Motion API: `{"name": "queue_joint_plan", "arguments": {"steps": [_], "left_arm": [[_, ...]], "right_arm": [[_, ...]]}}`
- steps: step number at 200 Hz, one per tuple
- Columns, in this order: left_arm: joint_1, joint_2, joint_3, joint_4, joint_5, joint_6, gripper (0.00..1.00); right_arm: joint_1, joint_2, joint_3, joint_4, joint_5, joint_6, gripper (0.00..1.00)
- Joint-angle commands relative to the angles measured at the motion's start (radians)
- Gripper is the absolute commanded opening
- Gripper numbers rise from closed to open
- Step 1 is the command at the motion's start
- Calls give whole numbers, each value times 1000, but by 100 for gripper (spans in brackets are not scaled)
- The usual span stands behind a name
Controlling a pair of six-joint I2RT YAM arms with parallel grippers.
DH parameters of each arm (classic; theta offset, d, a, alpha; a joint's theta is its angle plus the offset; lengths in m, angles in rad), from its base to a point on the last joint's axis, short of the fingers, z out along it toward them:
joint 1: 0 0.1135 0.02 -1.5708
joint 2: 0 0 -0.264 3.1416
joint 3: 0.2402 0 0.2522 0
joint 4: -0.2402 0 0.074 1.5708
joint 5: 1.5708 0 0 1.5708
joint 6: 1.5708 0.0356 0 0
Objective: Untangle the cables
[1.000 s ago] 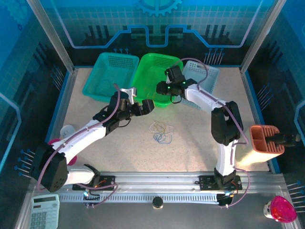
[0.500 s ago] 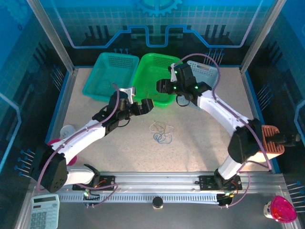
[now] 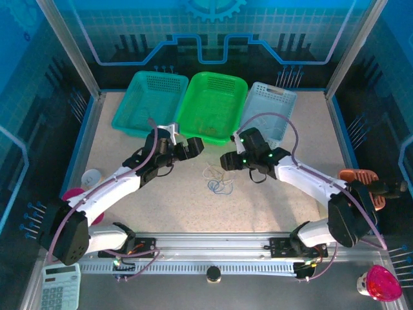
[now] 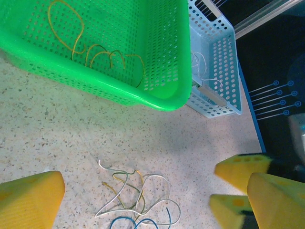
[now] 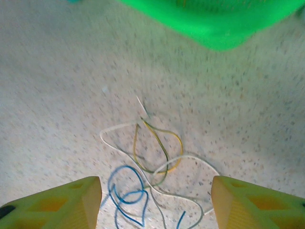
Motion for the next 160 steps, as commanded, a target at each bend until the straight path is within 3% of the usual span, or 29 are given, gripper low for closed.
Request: {"name": "queue_joint_plan", "arguments": {"steps": [1, 57, 160], "left_arm": [[10, -4, -8, -4, 9, -37, 99], [16, -15, -10, -12, 19, -46, 99], [22, -14, -14, 1, 31, -52, 99]], "right_arm": [[30, 79, -12, 73, -17, -72, 62], [39, 270, 80, 52, 25, -146, 60], [39, 480, 238, 16, 72, -203, 57]]}}
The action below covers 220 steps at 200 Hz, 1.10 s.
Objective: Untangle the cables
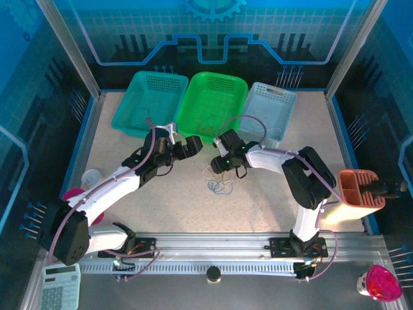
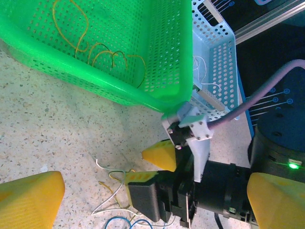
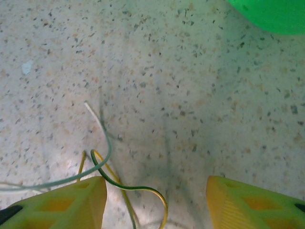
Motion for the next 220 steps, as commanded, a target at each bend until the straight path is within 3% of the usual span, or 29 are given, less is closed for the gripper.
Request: {"name": "queue_joint_plan", "arguments": {"steps": [1, 25, 83, 100, 167, 220], "left_arm": [[7, -14, -14, -1, 19, -18, 99], [10, -16, -14, -1, 17, -18, 99], [14, -13, -13, 6, 20, -18, 99], [14, -10, -13, 8, 21, -18, 99], [17, -17, -15, 17, 43, -17, 99], [17, -16, -13, 48, 139, -23, 99]], "right_arm": [[12, 50, 42, -25, 17, -34, 57], [12, 75, 55, -23, 13, -41, 48], [16, 3, -11, -12, -11, -42, 7], [16, -51, -35, -18, -22, -38, 0], [19, -340, -118, -73, -26, -11, 0], [18, -488, -115, -96, -22, 27, 0]]}}
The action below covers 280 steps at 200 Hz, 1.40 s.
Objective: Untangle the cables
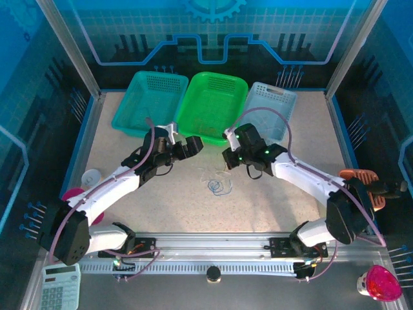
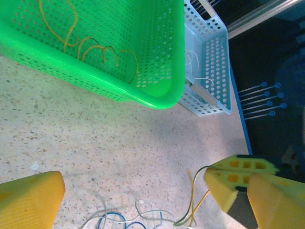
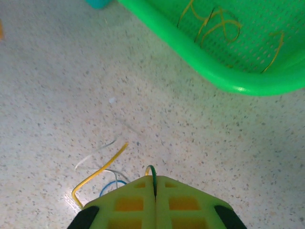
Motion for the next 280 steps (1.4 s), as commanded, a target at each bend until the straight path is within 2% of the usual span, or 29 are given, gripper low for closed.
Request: {"name": "queue_joint_plan", "arguments": {"steps": [1, 30, 89, 150, 221, 256, 280], "left_arm": [[9, -15, -13, 38, 77, -23, 99], [7, -7, -13, 86, 137, -36, 94], [-30, 86, -9, 182, 241, -53, 72], [-104, 192, -2, 243, 266, -68, 63], [-132, 248, 7, 285, 273, -88, 47], [-136, 263, 17, 294, 278, -91, 33], [-138, 264, 28, 298, 277, -93, 15]], "right_arm": [[16, -47, -8, -40, -7, 34, 0], [16, -65, 8, -44, -18, 51, 0], [15, -77, 5, -40, -15, 62, 0], [16, -86, -8, -36, -9, 65, 0], [13, -97, -16, -33, -7, 65, 0], [13, -102, -21, -30, -8, 65, 0], [13, -104, -30, -28, -9, 67, 0]]}}
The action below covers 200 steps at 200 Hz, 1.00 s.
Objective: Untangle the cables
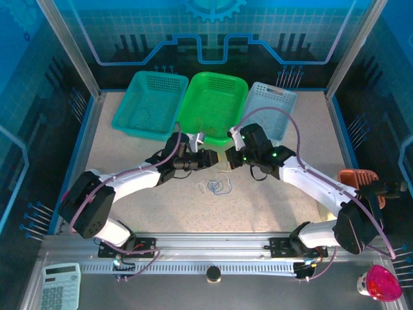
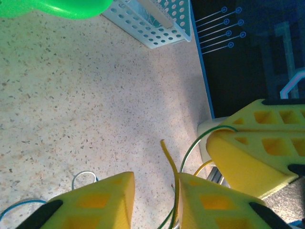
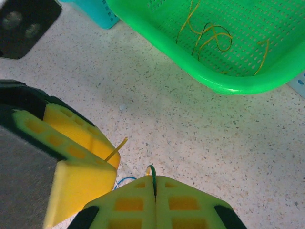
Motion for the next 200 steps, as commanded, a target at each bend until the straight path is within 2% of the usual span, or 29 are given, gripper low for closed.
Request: {"name": "queue_joint_plan", "arguments": {"steps": [1, 21, 75, 110, 138, 142, 158, 167, 179, 200], "left_arm": [[-7, 5, 28, 33, 19, 7, 14], [-8, -16, 47, 25, 5, 18, 0], [0, -126, 128, -34, -78, 60, 0], [8, -198, 108, 44, -142, 31, 0], [9, -210, 102, 117, -130, -7, 0], [10, -210, 105, 117, -127, -8, 0], [9, -207, 117, 107, -114, -5, 0], [10, -207, 122, 97, -109, -1, 0], [9, -209, 125, 85, -106, 7, 0], [9, -211, 128, 66, -105, 20, 0]], "right_arm": [[13, -26, -14, 2, -8, 15, 0], [12, -27, -37, 11, -2, 18, 0], [-2, -43, -175, 80, 25, 63, 0], [-8, -61, -251, 129, 24, 98, 0], [-11, -82, -279, 153, 0, 109, 0], [-10, -86, -280, 153, -1, 112, 5], [-14, -111, -272, 140, -3, 113, 35], [-19, -127, -265, 124, 1, 111, 47], [-33, -150, -255, 100, 2, 111, 54], [-61, -201, -243, 59, -2, 109, 58]]}}
